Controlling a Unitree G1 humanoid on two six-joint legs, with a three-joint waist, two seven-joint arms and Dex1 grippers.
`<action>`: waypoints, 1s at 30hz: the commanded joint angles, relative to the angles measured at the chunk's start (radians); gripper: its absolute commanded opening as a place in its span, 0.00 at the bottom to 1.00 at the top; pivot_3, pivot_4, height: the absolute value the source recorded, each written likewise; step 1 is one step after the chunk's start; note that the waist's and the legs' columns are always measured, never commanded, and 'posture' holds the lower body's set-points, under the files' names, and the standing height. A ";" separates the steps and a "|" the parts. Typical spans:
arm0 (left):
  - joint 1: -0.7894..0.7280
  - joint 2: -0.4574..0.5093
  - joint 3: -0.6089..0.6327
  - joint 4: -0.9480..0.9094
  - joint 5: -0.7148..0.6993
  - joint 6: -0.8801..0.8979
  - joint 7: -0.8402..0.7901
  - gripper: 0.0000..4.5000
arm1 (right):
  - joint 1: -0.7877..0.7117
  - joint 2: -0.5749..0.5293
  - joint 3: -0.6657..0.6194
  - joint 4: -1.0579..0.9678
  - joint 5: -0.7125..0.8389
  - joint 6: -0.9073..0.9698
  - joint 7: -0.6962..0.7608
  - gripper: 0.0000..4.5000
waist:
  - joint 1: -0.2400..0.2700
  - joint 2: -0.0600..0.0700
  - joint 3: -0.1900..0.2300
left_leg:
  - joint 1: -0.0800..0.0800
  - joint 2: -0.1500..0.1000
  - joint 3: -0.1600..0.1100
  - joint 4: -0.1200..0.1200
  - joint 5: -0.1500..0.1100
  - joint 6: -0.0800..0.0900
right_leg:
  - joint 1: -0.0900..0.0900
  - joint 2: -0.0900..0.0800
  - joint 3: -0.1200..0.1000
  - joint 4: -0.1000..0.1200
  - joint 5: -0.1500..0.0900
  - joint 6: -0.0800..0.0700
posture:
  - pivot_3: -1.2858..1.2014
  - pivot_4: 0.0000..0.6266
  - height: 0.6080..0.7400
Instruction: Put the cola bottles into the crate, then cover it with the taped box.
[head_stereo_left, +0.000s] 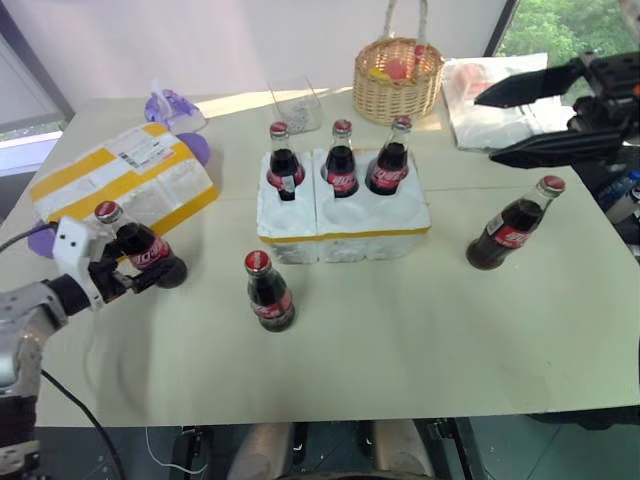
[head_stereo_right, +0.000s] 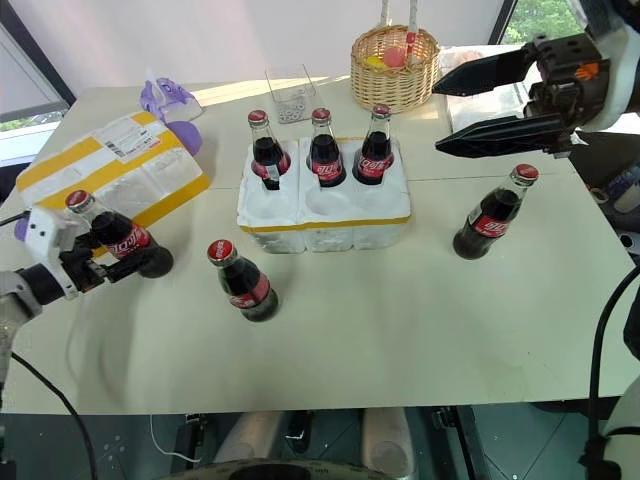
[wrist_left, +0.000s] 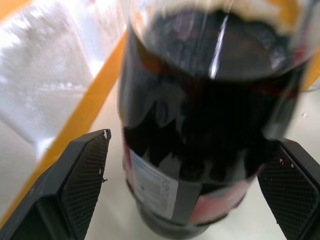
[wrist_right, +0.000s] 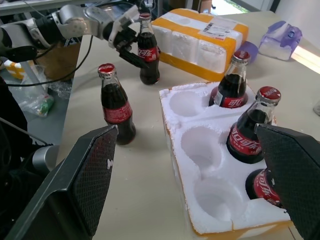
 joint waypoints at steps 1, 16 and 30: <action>-0.030 0.001 -0.011 0.024 0.021 -0.046 0.001 0.99 | 0.009 -0.007 -0.058 -0.048 0.022 0.012 -0.010 1.00 | -0.001 0.000 0.000 | 0.000 0.000 0.000 0.000 0.000 0.000 | 0.000 0.000 0.000 0.000 0.000 0.000 | 0.52 0.24 1.00; -0.276 0.179 -0.040 -0.050 -0.151 0.194 -0.219 0.63 | 0.138 0.002 -0.134 -0.134 0.040 0.015 -0.080 1.00 | 0.002 -0.007 0.004 | -0.002 0.000 0.000 0.001 0.001 0.002 | -0.002 0.000 0.000 0.001 0.000 0.000 | 0.52 0.24 1.00; -0.857 0.009 -0.353 0.164 -0.106 0.224 -0.401 0.63 | 0.210 0.019 -0.180 -0.196 0.055 0.013 -0.160 1.00 | -0.005 -0.011 0.006 | -0.003 -0.001 0.002 0.005 0.002 0.002 | -0.004 0.000 0.001 0.007 0.000 0.000 | 0.52 0.24 1.00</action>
